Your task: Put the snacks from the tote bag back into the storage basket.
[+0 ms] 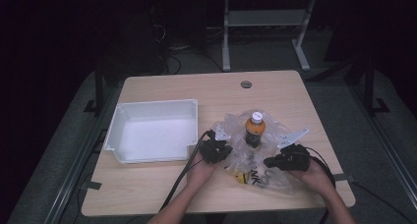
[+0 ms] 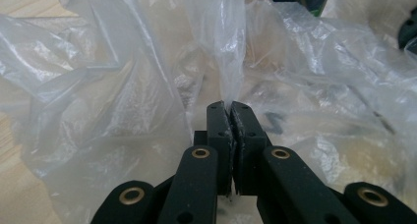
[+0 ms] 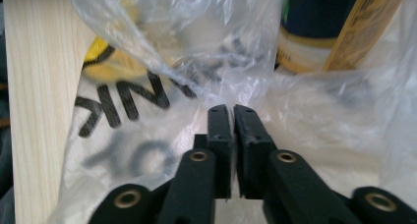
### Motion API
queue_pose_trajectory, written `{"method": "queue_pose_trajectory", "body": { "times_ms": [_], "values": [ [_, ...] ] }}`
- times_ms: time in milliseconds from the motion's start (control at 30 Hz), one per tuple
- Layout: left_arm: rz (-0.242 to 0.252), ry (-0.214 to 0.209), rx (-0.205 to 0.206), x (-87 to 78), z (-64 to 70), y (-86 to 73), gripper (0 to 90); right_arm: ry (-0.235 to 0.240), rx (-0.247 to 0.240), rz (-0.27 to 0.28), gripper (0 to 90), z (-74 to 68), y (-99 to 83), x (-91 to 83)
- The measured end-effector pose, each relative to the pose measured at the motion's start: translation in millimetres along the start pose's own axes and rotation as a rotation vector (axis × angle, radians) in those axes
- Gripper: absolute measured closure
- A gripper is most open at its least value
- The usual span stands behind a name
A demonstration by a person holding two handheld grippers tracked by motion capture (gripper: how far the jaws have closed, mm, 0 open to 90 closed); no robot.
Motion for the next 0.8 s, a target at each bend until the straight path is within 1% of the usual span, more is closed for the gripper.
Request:
{"method": "queue_pose_trajectory", "body": {
  "times_ms": [100, 200, 367, 500, 533, 600, 667, 700, 733, 767, 800],
  "values": [
    [-0.009, 0.008, -0.003, 1.0, 0.4, -1.0, 87.6, 0.001, -0.006, -0.022, 88.9, -0.9, -3.9, -0.2],
    [-0.020, 0.021, 0.010, 1.9, 0.2, -1.7, 88.0, -0.007, -0.003, -0.033, 89.3, -1.4, -8.3, -2.2],
    [-0.030, 0.030, 0.021, 2.9, -0.7, -2.2, 89.2, -0.023, 0.007, -0.027, 89.5, -1.7, -15.1, -10.5],
    [-0.033, 0.030, 0.011, 3.4, 0.7, -1.9, 89.2, -0.038, 0.025, -0.020, 89.6, -2.2, -18.9, -18.6],
    [-0.032, 0.030, 0.011, 3.5, 0.8, -1.9, 89.2, -0.044, 0.020, -0.016, 89.6, -1.4, -20.0, -19.6],
    [-0.032, 0.030, 0.015, 3.5, 0.6, -1.7, 89.2, -0.045, 0.034, -0.016, 89.5, -1.0, -21.6, -20.9],
    [-0.032, 0.032, 0.010, 3.3, 1.0, -2.0, 89.1, -0.048, 0.029, -0.015, 89.4, -0.1, -22.2, -20.6],
    [-0.032, 0.033, 0.018, 2.5, 0.5, -1.7, 88.2, -0.044, 0.032, -0.012, 88.2, -0.5, -21.4, -20.1],
    [-0.025, 0.028, 0.008, 1.1, 1.1, -1.7, 87.7, -0.046, 0.027, -0.010, 84.1, -0.6, -20.6, -20.5],
    [-0.003, 0.014, -0.007, -4.4, 2.0, -0.3, 87.0, -0.051, 0.024, -0.008, 81.9, -0.5, -19.7, -21.5],
    [0.010, 0.007, -0.012, -7.8, 2.9, 1.0, 86.3, -0.049, 0.023, -0.002, 79.0, -0.6, -18.9, -23.3]
  ]
}}
Point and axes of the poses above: each handheld gripper's, and its own axes: x roughly forward along the jaws, y roughly out of its top, z roughly to its right, the point moved 4 cm from there along x, roughly forward along the jaws, and after that the axes turned 10 degrees about -x, right-handed, at the moved point
